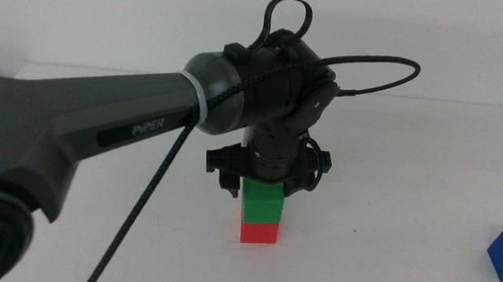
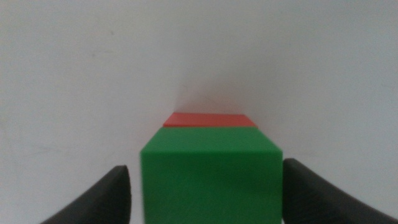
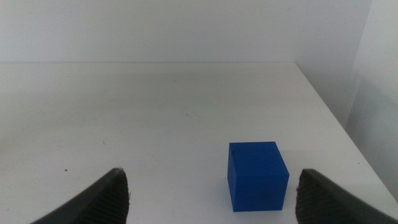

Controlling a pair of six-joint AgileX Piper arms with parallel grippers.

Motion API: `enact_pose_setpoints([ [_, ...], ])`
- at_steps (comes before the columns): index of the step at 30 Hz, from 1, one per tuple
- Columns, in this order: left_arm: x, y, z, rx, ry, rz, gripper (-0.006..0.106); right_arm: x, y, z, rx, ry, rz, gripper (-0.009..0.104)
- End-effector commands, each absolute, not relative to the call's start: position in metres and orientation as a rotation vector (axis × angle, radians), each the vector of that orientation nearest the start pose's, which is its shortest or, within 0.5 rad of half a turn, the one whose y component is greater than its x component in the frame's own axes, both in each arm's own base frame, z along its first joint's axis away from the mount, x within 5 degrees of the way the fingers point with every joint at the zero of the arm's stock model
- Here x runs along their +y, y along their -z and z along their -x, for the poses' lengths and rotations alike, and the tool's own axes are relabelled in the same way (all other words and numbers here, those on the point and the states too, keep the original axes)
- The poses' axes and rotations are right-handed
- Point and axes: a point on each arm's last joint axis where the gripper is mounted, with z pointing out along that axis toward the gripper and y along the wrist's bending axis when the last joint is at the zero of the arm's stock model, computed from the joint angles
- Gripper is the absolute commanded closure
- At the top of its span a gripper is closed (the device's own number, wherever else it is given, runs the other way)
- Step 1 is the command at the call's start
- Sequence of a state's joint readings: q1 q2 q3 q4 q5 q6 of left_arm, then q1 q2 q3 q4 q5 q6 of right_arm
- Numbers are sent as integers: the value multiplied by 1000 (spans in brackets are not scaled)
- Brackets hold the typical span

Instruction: Stack red cubes first, then green, then blue cubes in a specific spot.

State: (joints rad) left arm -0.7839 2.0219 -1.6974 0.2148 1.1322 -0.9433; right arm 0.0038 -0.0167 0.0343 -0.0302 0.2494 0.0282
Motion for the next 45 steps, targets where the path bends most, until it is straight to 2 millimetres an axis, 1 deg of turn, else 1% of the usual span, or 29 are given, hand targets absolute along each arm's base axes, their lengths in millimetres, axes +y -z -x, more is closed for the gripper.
enact_pose_setpoints([
  [1, -281, -283, -306, 2767, 124, 105, 19, 0, -196, -54, 1633, 16, 14, 8],
  [4, -267, -313, -296, 2734, 132, 10, 13, 0, -196, -54, 1633, 16, 14, 8],
  [6, -256, -340, -286, 2681, 147, -136, 8, 0, -196, -54, 1633, 16, 14, 8],
  [8, -243, -367, -273, 2615, 151, -284, 7, 0, -196, -54, 1633, 16, 14, 8],
  [10, -226, -395, -260, 2541, 166, -344, 7, 0, -196, -54, 1633, 16, 14, 8],
  [12, -207, -424, -245, 2436, 155, -422, 8, 0, -196, -54, 1633, 16, 14, 8],
  [13, -198, -434, -239, 2394, 138, -470, 8, 0, -196, -54, 1633, 16, 14, 8],
  [14, -185, -448, -228, 2351, 137, -520, 8, 0, -196, -54, 1633, 16, 14, 8],
  [15, -172, -458, -219, 2331, 152, -566, 8, 0, -196, -54, 1633, 16, 14, 8],
  [16, -161, -466, -213, 2312, 171, -616, 8, 0, -196, -54, 1633, 16, 14, 8],
  [18, -137, -482, -192, 2250, 275, -719, 8, 0, -196, -54, 1633, 16, 14, 8],
  [20, -117, -493, -170, 2165, 361, -791, 8, 0, -196, -54, 1633, 16, 14, 8],
  [22, -98, -498, -146, 2090, 409, -808, 8, 0, -196, -54, 1633, 16, 14, 8],
  [25, -72, -491, -115, 2008, 438, -697, 8, 0, -196, -54, 1633, 16, 14, 8],
  [26, -68, -486, -107, 1968, 461, -662, 8, 0, -196, -54, 1633, 16, 14, 8],
  [28, -67, -477, -95, 1914, 529, -653, 8, 0, -196, -54, 1633, 16, 14, 8],
  [32, -73, -467, -89, 1900, 605, -762, 8, 0, -196, -54, 1633, 16, 14, 8],
  [36, -81, -462, -93, 1936, 688, -842, 8, 0, -196, -54, 1633, 16, 14, 8],
  [39, -83, -460, -97, 1950, 698, -847, 8, 0, -196, -54, 1633, 16, 14, 8],
  [45, -83, -461, -98, 1942, 691, -838, 8, 0, -196, -54, 1633, 16, 14, 8],
])
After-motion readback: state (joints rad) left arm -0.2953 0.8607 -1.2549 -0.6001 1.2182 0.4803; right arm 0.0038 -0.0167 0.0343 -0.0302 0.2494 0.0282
